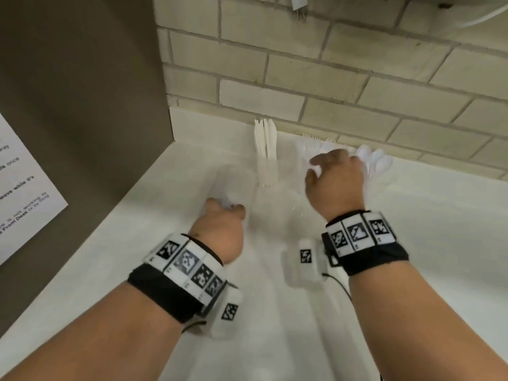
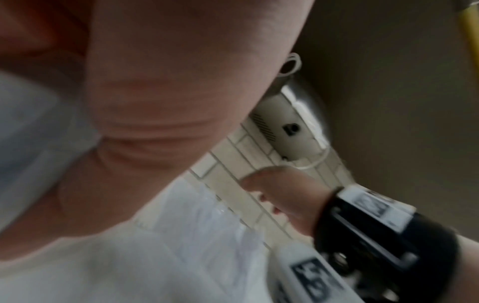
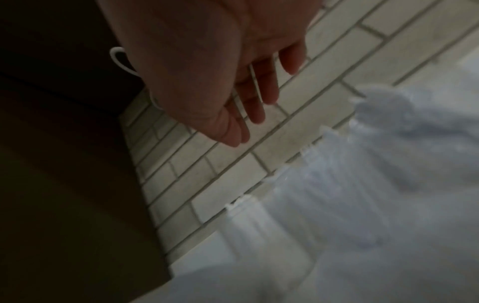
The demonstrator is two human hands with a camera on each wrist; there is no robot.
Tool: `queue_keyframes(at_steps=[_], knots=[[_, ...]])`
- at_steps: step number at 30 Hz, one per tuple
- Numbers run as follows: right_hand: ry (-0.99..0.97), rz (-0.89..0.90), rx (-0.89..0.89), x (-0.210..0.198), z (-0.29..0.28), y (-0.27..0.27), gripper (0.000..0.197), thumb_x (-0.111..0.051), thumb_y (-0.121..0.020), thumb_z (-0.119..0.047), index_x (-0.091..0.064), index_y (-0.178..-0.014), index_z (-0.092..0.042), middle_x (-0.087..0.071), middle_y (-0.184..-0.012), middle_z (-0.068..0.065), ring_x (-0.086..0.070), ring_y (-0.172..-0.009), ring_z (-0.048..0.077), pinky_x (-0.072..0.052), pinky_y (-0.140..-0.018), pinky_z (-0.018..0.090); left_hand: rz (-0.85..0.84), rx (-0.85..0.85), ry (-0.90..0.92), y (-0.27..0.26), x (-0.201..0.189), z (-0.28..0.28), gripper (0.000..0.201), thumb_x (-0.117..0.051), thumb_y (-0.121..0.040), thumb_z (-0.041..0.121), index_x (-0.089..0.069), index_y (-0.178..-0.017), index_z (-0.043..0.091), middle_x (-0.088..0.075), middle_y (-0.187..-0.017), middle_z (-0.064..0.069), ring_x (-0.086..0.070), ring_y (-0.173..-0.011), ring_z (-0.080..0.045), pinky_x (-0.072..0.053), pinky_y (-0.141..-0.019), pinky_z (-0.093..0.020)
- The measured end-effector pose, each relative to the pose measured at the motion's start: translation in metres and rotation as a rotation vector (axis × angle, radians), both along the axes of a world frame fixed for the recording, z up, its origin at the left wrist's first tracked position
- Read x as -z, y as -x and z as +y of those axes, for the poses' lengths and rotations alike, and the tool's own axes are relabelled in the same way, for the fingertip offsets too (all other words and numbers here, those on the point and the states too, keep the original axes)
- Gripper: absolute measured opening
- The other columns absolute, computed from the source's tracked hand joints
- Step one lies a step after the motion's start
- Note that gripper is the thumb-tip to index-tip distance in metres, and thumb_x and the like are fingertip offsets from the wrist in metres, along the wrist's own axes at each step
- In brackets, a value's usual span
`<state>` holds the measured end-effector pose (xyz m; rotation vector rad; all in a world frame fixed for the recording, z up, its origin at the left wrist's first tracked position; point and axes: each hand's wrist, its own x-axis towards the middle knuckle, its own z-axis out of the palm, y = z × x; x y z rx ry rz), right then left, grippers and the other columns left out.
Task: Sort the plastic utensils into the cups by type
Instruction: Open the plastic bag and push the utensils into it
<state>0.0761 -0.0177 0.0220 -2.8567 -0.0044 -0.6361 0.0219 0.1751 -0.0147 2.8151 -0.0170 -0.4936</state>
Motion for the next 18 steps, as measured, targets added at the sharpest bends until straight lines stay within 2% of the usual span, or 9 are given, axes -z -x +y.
queue_keyframes(at_steps=[3,5,7,9,11,13,15,16,18], knots=[[-0.189,0.363,-0.147,0.016,0.025,0.013,0.033,-0.046,-0.097,-0.034,-0.064,-0.115,-0.013,-0.06,-0.114,0.008,-0.058,-0.104,0.025,-0.04,-0.079,0.024,-0.044,0.064,-0.002,0.026,-0.005,-0.02,0.052,-0.046,-0.086,0.006,-0.042,-0.135,0.022,-0.016,-0.143,-0.015,-0.054,-0.108,-0.032,-0.047,-0.086,-0.03],[-0.383,0.558,-0.146,0.023,0.032,0.019,0.055,-0.045,-0.091,-0.057,-0.055,-0.126,-0.014,-0.065,-0.112,0.005,-0.063,-0.1,0.021,-0.045,-0.079,0.025,-0.086,0.136,-0.07,0.042,-0.008,-0.033,0.048,-0.044,-0.087,0.004,-0.043,-0.133,0.018,-0.015,-0.145,-0.013,-0.049,-0.112,-0.031,-0.044,-0.082,-0.032],[-0.561,0.665,-0.091,0.027,0.034,0.024,0.082,-0.049,-0.079,-0.072,-0.034,-0.141,-0.02,-0.061,-0.117,0.001,-0.066,-0.092,0.02,-0.056,-0.072,0.031,-0.102,0.261,-0.08,0.056,-0.008,-0.041,0.045,-0.045,-0.087,0.004,-0.047,-0.13,0.018,-0.019,-0.142,-0.011,-0.043,-0.117,-0.03,-0.042,-0.08,-0.033],[-0.613,0.709,-0.076,0.029,0.03,0.03,0.09,-0.065,-0.076,-0.06,-0.019,-0.147,-0.028,-0.055,-0.114,-0.005,-0.065,-0.091,0.019,-0.058,-0.062,0.03,-0.088,0.419,0.023,0.062,-0.007,-0.041,0.042,-0.049,-0.087,0.009,-0.051,-0.126,0.023,-0.031,-0.131,-0.007,-0.045,-0.113,-0.027,-0.045,-0.082,-0.032],[-0.662,0.727,-0.071,0.034,0.02,0.034,0.09,-0.071,-0.076,-0.035,-0.018,-0.147,-0.029,-0.058,-0.103,-0.008,-0.064,-0.089,0.018,-0.06,-0.066,0.034,-0.086,0.452,0.233,0.059,-0.013,-0.033,0.032,-0.05,-0.088,0.015,-0.059,-0.116,0.028,-0.043,-0.119,0.0,-0.053,-0.105,-0.021,-0.048,-0.085,-0.033],[-0.741,0.748,-0.041,0.036,0.01,0.038,0.076,-0.067,-0.077,-0.025,-0.027,-0.141,-0.026,-0.061,-0.102,-0.002,-0.066,-0.088,0.021,-0.061,-0.071,0.042,-0.201,0.312,0.404,0.048,-0.017,-0.025,0.031,-0.049,-0.086,0.011,-0.065,-0.104,0.03,-0.05,-0.108,0.005,-0.055,-0.101,-0.019,-0.047,-0.088,-0.032],[-0.739,0.802,-0.005,0.038,0.003,0.044,0.056,-0.062,-0.08,-0.026,-0.037,-0.13,-0.021,-0.062,-0.105,0.004,-0.066,-0.087,0.024,-0.061,-0.073,0.044,-0.357,0.108,0.367,0.035,-0.014,-0.015,0.042,-0.048,-0.082,0.007,-0.06,-0.115,0.03,-0.049,-0.116,0.0,-0.048,-0.11,-0.023,-0.043,-0.096,-0.034],[-0.688,0.841,0.007,0.037,0.001,0.047,0.049,-0.06,-0.082,-0.028,-0.04,-0.125,-0.018,-0.062,-0.105,0.006,-0.066,-0.086,0.024,-0.06,-0.072,0.041,-0.338,-0.006,0.292,0.028,-0.009,-0.008,0.049,-0.047,-0.083,0.008,-0.05,-0.128,0.029,-0.043,-0.125,-0.004,-0.042,-0.117,-0.027,-0.04,-0.1,-0.037],[-0.55,0.883,0.042,0.037,-0.004,0.051,0.047,-0.06,-0.083,-0.033,-0.042,-0.123,-0.014,-0.061,-0.106,0.006,-0.064,-0.086,0.023,-0.057,-0.066,0.032,-0.095,-0.182,0.184,0.019,-0.002,0.003,0.058,-0.045,-0.088,0.012,-0.026,-0.143,0.021,-0.033,-0.137,-0.012,-0.039,-0.123,-0.033,-0.04,-0.099,-0.04]])
